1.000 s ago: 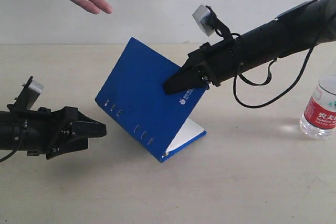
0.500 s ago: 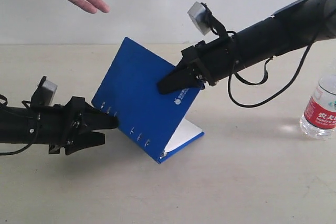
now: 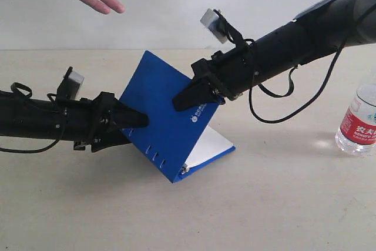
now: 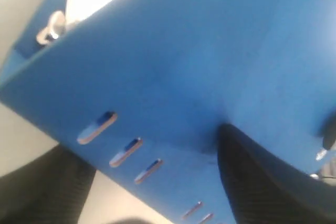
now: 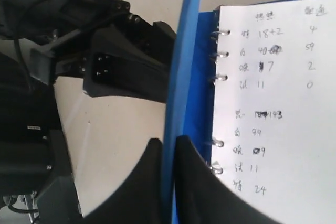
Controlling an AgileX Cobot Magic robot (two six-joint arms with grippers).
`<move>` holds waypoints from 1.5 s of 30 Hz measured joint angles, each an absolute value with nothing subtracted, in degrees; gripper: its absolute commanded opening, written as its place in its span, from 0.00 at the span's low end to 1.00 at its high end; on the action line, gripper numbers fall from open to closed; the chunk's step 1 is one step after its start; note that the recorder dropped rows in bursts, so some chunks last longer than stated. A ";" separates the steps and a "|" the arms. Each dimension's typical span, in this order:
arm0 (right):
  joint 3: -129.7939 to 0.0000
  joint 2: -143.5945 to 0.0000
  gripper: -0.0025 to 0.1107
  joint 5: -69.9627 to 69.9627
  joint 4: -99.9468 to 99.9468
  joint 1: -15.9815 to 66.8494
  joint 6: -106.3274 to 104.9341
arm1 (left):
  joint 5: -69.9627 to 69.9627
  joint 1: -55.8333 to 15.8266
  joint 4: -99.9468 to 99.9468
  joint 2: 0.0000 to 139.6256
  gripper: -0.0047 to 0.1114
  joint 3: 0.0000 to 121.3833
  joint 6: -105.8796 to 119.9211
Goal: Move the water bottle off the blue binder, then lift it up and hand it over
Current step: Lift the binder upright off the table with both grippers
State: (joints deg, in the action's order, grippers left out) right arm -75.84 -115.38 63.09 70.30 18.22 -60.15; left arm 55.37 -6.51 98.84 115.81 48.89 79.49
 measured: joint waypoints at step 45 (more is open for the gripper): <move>-75.87 -113.98 0.63 71.43 52.07 23.80 -51.54 | 61.77 -11.45 97.36 116.76 0.08 53.78 81.22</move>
State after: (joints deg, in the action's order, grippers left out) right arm -75.87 -113.98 71.43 52.07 23.80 -51.54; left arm 61.77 -11.45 97.36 116.76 53.78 81.22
